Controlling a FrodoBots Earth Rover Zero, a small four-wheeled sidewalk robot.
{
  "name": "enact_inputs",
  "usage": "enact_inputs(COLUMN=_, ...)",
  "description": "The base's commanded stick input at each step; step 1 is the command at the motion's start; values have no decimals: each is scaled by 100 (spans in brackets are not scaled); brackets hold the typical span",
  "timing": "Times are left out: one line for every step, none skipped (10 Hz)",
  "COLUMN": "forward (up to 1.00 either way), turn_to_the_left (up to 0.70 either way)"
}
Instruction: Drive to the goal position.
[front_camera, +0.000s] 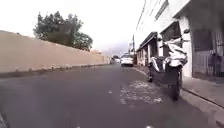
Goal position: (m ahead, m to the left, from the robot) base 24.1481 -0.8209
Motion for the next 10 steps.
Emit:
enact_inputs(forward=100, turn_to_the_left=0)
enact_inputs(forward=100, turn_to_the_left=0)
enact_inputs(forward=100, turn_to_the_left=0)
enact_inputs(forward=100, turn_to_the_left=0)
enact_inputs(forward=100, turn_to_the_left=0)
enact_inputs(forward=100, turn_to_the_left=0)
enact_inputs(forward=100, turn_to_the_left=0)
enact_inputs(forward=100, turn_to_the_left=0)
enact_inputs(forward=100, turn_to_the_left=0)
enact_inputs(forward=100, turn_to_the_left=0)
